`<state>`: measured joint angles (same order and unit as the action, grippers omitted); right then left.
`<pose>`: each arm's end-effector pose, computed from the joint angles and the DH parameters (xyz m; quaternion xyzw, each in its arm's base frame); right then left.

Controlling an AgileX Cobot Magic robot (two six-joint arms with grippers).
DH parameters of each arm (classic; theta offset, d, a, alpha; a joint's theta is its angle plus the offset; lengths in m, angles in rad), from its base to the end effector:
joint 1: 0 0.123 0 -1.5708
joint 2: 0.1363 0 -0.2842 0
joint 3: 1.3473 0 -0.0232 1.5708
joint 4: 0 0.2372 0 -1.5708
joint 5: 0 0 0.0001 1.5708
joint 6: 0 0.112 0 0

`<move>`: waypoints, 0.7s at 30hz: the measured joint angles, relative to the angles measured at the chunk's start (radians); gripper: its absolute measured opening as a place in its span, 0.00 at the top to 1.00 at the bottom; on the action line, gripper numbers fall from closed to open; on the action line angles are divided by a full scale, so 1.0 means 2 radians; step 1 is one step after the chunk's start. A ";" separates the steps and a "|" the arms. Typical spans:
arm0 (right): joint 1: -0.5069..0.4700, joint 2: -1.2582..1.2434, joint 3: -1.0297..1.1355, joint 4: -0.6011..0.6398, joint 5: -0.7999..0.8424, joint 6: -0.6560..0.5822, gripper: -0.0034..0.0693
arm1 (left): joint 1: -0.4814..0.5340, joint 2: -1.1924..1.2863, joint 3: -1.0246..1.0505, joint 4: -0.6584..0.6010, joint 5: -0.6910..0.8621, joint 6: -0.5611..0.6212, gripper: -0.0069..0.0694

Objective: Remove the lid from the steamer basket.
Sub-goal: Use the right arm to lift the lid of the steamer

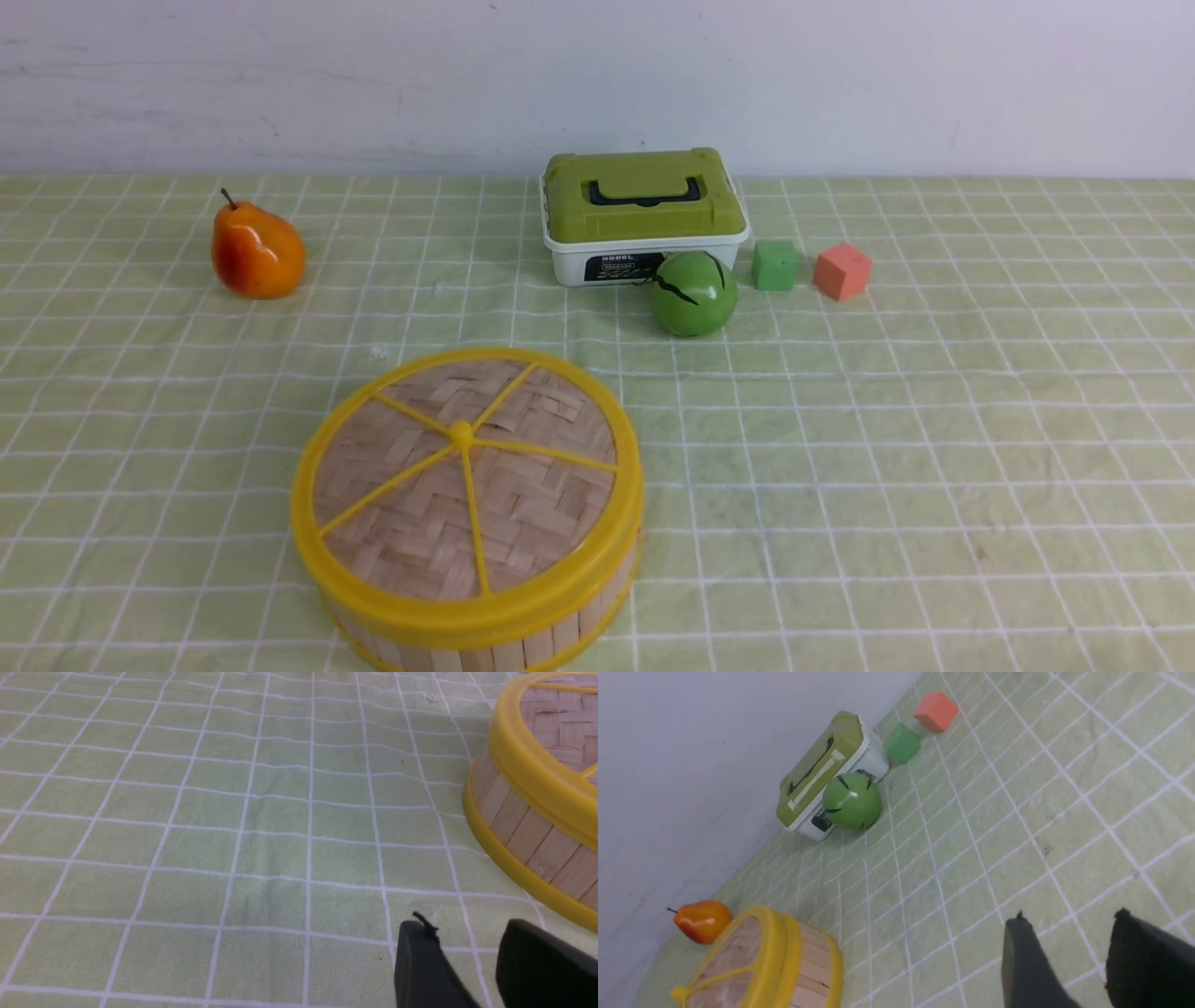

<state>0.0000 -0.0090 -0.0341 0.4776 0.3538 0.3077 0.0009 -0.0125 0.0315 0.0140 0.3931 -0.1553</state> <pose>0.0589 0.0179 0.1923 0.2372 0.7317 0.2930 0.5680 0.0592 0.0007 0.1616 -0.0597 0.8100 -0.0391 0.5821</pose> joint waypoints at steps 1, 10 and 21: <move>0.000 0.005 -0.025 -0.008 0.010 -0.033 0.70 | 0.000 0.000 0.000 0.000 0.000 0.000 0.60; 0.002 0.287 -0.379 -0.078 0.270 -0.333 0.98 | 0.000 0.000 0.000 0.000 0.000 0.000 0.60; 0.192 0.631 -0.753 -0.133 0.449 -0.358 0.96 | 0.000 0.000 0.000 0.000 0.000 0.000 0.60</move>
<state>0.3841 1.2523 -1.5402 0.2116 1.2511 -0.4091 0.0009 -0.0125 0.0315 0.0140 0.3931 -0.1553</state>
